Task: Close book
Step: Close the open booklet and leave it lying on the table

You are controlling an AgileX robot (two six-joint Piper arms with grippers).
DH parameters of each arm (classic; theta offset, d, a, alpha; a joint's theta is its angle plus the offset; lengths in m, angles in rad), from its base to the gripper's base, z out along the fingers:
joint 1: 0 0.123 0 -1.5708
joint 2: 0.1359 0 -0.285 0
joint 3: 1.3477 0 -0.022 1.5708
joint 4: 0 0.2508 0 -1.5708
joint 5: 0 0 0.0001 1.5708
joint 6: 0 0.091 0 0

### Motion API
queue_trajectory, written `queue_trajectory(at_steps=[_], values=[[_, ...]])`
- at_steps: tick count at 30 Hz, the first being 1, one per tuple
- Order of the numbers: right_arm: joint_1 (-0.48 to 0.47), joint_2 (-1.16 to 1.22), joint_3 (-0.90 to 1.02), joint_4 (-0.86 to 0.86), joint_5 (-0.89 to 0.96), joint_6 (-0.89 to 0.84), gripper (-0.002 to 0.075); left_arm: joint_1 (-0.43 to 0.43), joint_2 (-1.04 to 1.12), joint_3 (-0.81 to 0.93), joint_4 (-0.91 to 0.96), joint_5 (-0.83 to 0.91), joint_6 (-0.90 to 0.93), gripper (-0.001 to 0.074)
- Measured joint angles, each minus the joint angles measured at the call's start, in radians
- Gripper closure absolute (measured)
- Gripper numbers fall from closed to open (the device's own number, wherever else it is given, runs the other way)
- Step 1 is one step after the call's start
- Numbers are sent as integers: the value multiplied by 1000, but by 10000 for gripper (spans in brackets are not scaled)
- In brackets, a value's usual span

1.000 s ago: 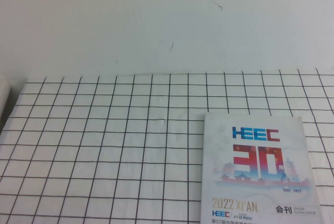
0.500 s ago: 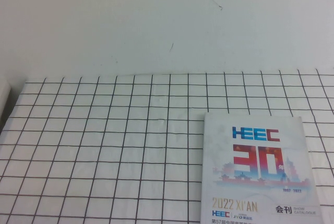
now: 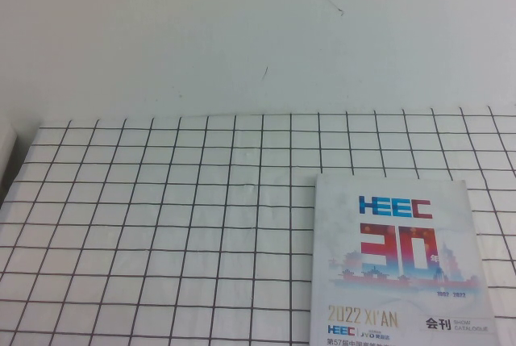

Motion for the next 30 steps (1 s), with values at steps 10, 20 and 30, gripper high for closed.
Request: queue_trajectory(at_steps=[10,20,30], values=[[0,0,0,0,2,-9,729,0,0,0,0,2,0,738],[0,0,0,5,2,-11,729,1,0,0,0,2,0,738],[0,0,0,16,2,-11,729,1,0,0,0,2,2,738]])
